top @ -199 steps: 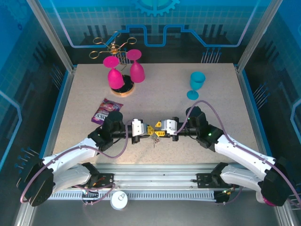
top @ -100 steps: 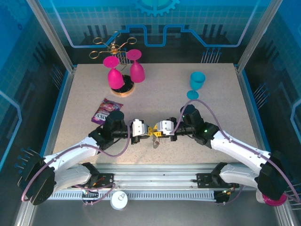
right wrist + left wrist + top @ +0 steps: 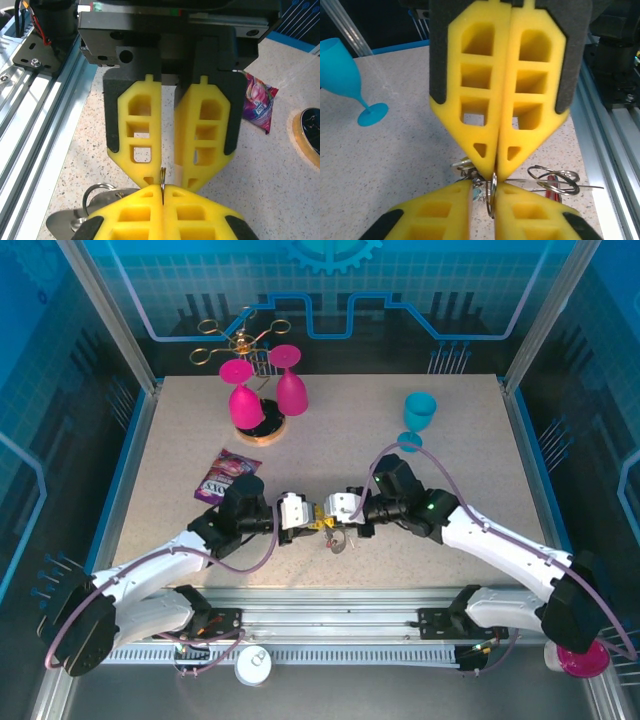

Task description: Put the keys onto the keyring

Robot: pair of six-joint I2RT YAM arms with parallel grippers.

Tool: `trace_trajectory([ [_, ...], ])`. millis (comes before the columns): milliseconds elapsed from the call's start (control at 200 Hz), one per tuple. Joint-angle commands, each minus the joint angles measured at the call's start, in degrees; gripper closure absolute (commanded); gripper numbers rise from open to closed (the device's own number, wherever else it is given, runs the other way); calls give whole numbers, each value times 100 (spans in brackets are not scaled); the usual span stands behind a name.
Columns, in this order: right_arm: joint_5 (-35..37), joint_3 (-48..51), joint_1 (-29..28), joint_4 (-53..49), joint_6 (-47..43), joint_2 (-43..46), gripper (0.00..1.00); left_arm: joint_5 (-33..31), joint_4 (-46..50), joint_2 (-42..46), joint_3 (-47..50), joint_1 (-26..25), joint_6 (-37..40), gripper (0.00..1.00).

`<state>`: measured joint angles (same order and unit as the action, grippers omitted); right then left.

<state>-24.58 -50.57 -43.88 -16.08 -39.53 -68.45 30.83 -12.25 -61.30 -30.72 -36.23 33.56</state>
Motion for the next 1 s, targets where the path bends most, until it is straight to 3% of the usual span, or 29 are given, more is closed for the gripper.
trace_trajectory([
  [0, 117, -402, -185, -499, -124, -127, 100, -380, -71, 192, -287, -80, 232, 80],
  [255, 465, -928, -479, -956, 47, -532, 100, -718, 762, 167, -676, -277, 779, 82],
  [395, 593, -1040, -559, -868, 375, -618, 100, -730, 721, 151, -683, -354, 867, 100],
  [455, 549, -899, -499, -615, 539, -485, 100, -678, 624, 178, -619, -354, 854, 100],
  [555, 226, -262, -196, 297, 913, 7, 69, -467, 304, 282, -379, -345, 844, 100],
  [650, -142, 526, 105, 1231, 965, 480, 62, -196, 206, 277, -279, -311, 776, 100],
  [820, -36, 754, 206, 1164, 556, 565, 62, 195, -93, 202, -184, -248, 425, 100],
  [996, 8, 811, 208, 1241, 466, 525, 70, 479, -315, 215, -88, -174, 119, 100],
])
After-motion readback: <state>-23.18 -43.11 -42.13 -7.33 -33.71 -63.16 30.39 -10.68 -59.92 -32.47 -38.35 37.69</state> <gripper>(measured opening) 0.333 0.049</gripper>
